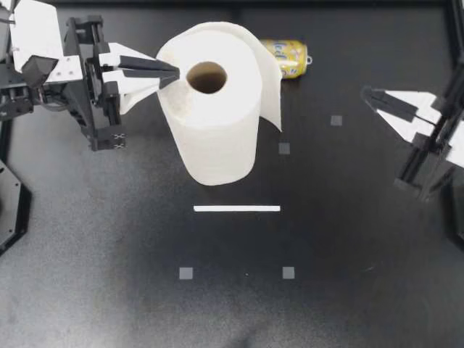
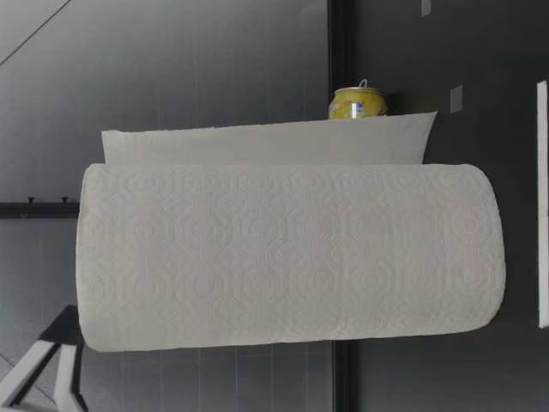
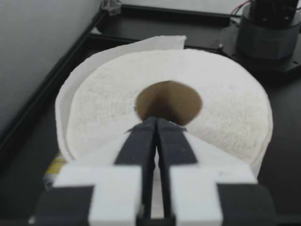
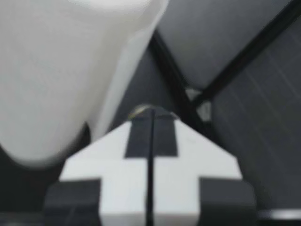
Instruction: Pick up a piece of paper towel and place it on the spilled liquid.
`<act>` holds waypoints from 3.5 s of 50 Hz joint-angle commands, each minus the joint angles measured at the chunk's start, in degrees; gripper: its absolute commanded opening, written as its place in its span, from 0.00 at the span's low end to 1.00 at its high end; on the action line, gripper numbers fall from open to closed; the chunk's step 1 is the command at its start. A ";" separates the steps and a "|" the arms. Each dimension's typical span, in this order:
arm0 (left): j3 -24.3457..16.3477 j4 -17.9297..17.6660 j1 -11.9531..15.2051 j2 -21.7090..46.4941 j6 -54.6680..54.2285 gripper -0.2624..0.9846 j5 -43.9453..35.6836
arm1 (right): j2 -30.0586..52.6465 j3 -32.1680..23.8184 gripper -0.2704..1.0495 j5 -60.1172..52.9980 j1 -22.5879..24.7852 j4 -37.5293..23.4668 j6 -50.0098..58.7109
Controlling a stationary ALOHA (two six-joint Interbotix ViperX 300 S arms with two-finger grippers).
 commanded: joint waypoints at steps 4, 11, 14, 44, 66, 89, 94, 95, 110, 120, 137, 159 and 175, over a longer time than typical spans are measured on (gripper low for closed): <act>-1.23 0.09 0.79 -0.26 0.00 0.30 0.53 | 0.79 4.57 0.21 0.70 0.97 -12.83 23.20; -1.41 0.09 0.79 -0.09 -0.09 0.30 2.46 | 1.76 8.35 0.22 1.85 0.97 -21.01 38.41; -1.49 0.09 0.79 0.00 -0.18 0.30 3.43 | 2.64 8.96 0.24 1.93 0.97 -22.41 41.92; -1.67 -0.18 0.79 0.44 -0.62 0.30 5.01 | 24.96 -1.05 0.77 2.20 -8.79 -22.32 44.91; -1.41 -0.26 0.79 0.79 -0.70 0.30 5.01 | 30.76 -5.71 0.77 2.20 -14.15 -22.50 44.91; -1.32 -0.26 0.79 1.32 -0.62 0.30 5.01 | 34.89 -9.67 0.74 2.20 -17.58 -23.73 44.74; -1.23 -0.26 0.79 1.58 -0.53 0.30 5.10 | 34.89 -9.58 0.65 2.20 -17.75 -23.73 44.65; -1.23 -0.26 0.88 1.58 -0.53 0.30 5.19 | 34.89 -9.67 0.63 2.29 -17.75 -23.73 44.65; -1.23 -0.26 0.79 2.11 -0.70 0.30 5.36 | 34.72 -9.05 0.20 2.20 -17.75 -23.73 44.47; -1.05 -0.35 0.79 2.11 -0.88 0.30 5.36 | 33.93 -8.00 0.12 1.93 -17.75 -23.55 44.47; -0.18 -0.70 0.79 2.46 -1.14 0.30 5.45 | 32.70 -5.54 0.12 1.93 -16.52 -21.18 44.82; 1.23 -2.29 1.67 4.13 -0.97 0.30 5.45 | 32.52 1.32 0.12 10.63 -16.17 -12.13 45.35; 1.14 -2.90 1.85 5.62 -0.88 0.30 5.45 | 28.21 9.05 0.12 14.85 -15.91 -6.59 46.05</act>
